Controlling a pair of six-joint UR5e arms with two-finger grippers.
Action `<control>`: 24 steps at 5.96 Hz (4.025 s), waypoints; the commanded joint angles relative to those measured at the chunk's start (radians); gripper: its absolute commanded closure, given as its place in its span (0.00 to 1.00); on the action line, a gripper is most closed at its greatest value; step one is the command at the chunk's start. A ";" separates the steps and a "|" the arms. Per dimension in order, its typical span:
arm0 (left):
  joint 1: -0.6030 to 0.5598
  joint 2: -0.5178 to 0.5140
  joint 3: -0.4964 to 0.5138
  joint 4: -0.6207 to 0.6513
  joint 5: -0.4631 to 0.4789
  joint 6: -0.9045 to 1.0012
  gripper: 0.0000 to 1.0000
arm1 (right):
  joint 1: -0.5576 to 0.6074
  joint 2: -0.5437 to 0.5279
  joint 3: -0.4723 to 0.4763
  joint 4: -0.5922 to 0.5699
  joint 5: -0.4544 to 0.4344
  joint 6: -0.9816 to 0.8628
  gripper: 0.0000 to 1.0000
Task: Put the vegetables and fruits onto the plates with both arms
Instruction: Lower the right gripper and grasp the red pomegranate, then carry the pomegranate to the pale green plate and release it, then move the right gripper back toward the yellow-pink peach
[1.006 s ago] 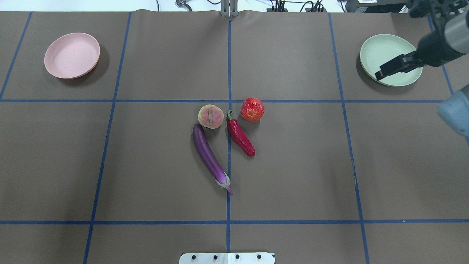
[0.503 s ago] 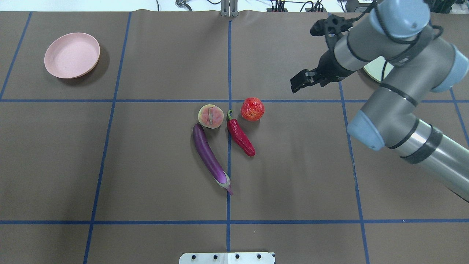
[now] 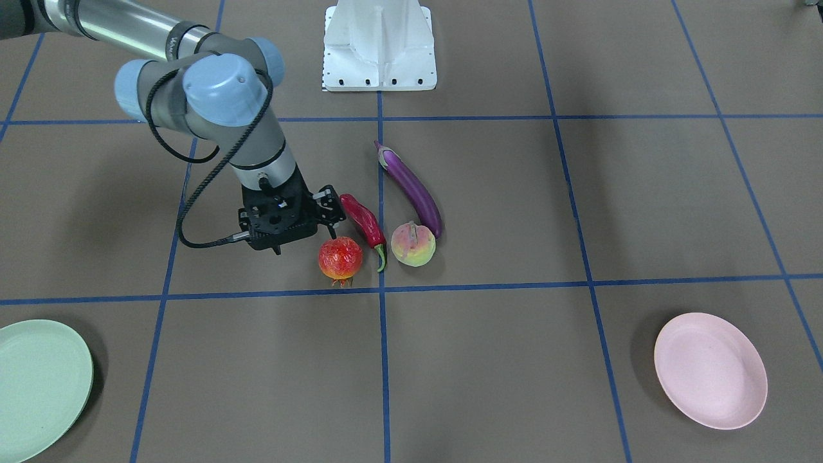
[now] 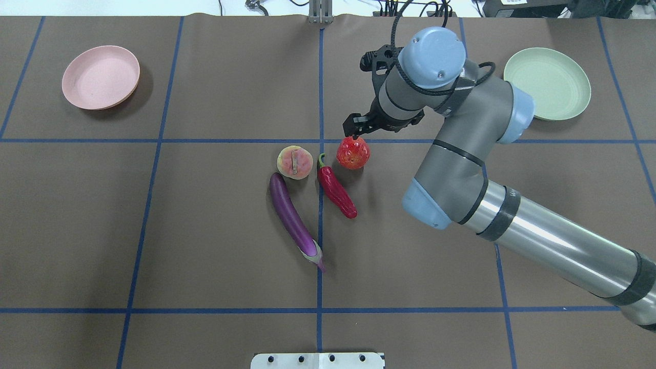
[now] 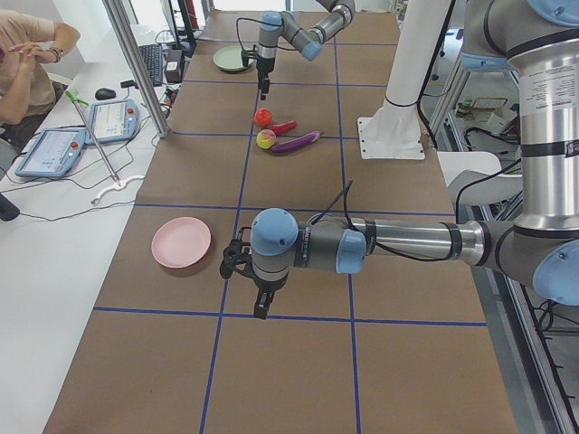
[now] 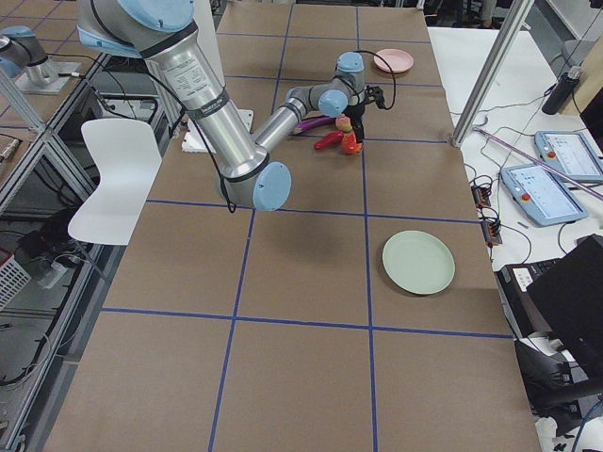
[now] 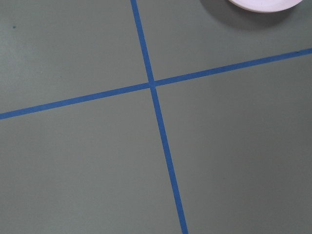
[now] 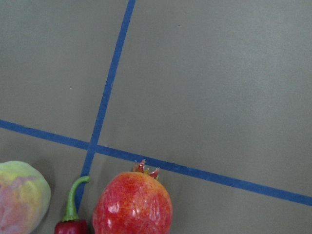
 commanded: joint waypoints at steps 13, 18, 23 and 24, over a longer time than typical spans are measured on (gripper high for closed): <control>0.005 -0.002 0.016 0.000 0.000 -0.001 0.00 | 0.138 0.066 -0.183 -0.008 0.017 -0.327 1.00; 0.005 -0.002 0.014 -0.002 -0.008 -0.001 0.00 | 0.503 -0.089 -0.644 0.439 0.351 -0.848 1.00; 0.006 -0.002 0.014 -0.002 -0.009 0.002 0.00 | 0.484 -0.077 -0.549 0.437 0.364 -0.540 0.01; 0.006 -0.002 0.014 -0.002 -0.009 0.002 0.00 | 0.391 -0.065 -0.430 0.426 0.344 -0.294 0.01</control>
